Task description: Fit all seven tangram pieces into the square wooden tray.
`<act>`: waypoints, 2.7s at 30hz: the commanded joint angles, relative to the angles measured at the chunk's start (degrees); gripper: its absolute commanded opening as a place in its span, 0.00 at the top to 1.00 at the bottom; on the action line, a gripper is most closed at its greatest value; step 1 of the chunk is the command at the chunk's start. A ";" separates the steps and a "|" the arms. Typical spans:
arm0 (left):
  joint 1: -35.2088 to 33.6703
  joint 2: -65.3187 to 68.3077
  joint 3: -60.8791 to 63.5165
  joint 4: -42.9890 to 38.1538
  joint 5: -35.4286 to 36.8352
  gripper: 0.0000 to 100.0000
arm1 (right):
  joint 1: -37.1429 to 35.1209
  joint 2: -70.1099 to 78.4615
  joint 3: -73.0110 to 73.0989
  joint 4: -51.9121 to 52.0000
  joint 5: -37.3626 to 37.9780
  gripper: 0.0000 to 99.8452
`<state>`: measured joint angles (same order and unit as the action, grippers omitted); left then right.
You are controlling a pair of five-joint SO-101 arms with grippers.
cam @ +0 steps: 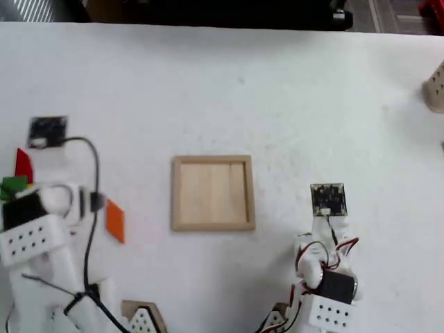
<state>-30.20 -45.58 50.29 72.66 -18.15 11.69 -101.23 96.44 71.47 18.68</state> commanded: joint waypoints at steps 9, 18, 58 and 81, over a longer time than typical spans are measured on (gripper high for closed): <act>-28.26 -5.93 4.48 -8.18 -8.97 0.72 | 0.57 -0.04 0.35 -1.19 0.79 0.98; -31.16 -4.00 3.60 -8.88 -12.75 0.72 | 0.57 -0.04 0.35 -1.19 0.79 0.98; -27.56 55.43 -29.01 -24.00 -33.85 0.72 | 0.57 -0.04 0.35 -1.19 0.79 0.98; -23.96 58.86 -30.33 -11.43 -33.85 0.89 | 0.57 -0.04 0.35 -1.19 0.79 0.98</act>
<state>-55.78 13.05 22.15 54.64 -51.82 11.69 -101.23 96.44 71.47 18.68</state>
